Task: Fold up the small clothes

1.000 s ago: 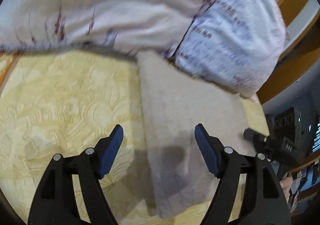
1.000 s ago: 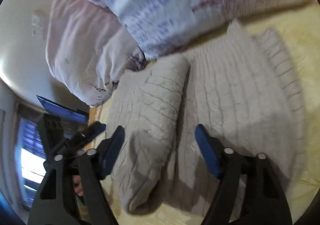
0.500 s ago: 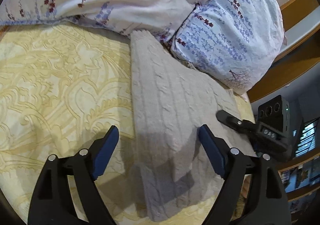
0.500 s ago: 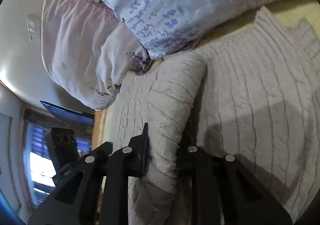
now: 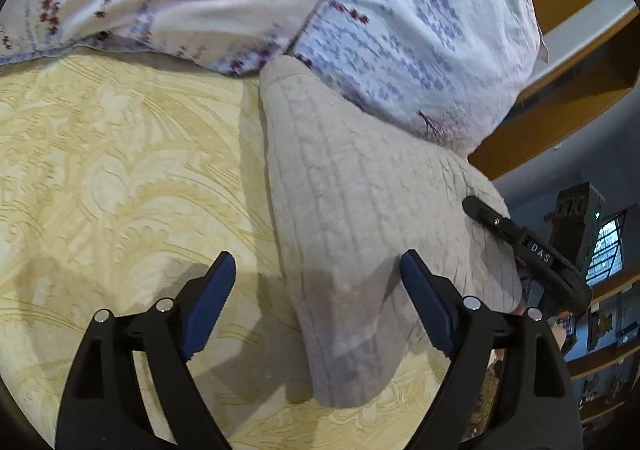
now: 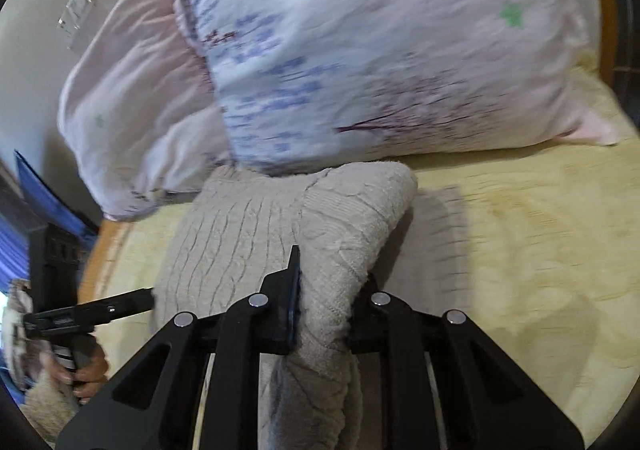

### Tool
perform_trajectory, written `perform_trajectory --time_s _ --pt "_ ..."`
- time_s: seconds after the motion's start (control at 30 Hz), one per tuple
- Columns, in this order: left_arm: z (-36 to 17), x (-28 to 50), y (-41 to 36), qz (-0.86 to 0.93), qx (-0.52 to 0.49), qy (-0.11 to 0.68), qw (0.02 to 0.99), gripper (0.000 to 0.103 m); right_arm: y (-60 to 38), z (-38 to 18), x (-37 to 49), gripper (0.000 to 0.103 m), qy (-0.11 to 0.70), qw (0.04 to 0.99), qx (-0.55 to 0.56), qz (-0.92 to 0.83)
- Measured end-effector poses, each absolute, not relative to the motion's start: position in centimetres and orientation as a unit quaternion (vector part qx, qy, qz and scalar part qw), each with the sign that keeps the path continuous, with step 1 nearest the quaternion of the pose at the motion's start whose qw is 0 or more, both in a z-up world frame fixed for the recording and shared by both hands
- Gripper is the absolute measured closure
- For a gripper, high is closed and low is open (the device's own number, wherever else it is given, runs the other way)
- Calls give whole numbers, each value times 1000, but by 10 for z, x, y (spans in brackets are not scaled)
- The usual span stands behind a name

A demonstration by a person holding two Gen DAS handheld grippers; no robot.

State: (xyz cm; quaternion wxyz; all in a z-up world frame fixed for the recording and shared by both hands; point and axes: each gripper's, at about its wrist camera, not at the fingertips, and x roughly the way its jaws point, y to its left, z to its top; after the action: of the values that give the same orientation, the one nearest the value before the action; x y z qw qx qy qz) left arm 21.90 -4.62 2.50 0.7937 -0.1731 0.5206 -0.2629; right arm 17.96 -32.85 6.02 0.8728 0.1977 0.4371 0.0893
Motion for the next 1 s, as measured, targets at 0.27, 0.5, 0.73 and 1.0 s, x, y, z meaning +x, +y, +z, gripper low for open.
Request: perform_trajectory --time_s 0.27,0.5,0.73,1.0 --pt "17 210 -71 -276 -149 533 786 19 -343 26 179 79 482 855 185 51" --pt "13 202 -65 -276 -146 536 784 19 -370 42 131 45 450 846 273 81" --pt "3 190 -63 -277 -152 551 772 22 -356 36 97 72 470 838 260 92" --pt "2 175 -72 -300 -155 549 765 64 -355 56 75 94 424 869 238 95"
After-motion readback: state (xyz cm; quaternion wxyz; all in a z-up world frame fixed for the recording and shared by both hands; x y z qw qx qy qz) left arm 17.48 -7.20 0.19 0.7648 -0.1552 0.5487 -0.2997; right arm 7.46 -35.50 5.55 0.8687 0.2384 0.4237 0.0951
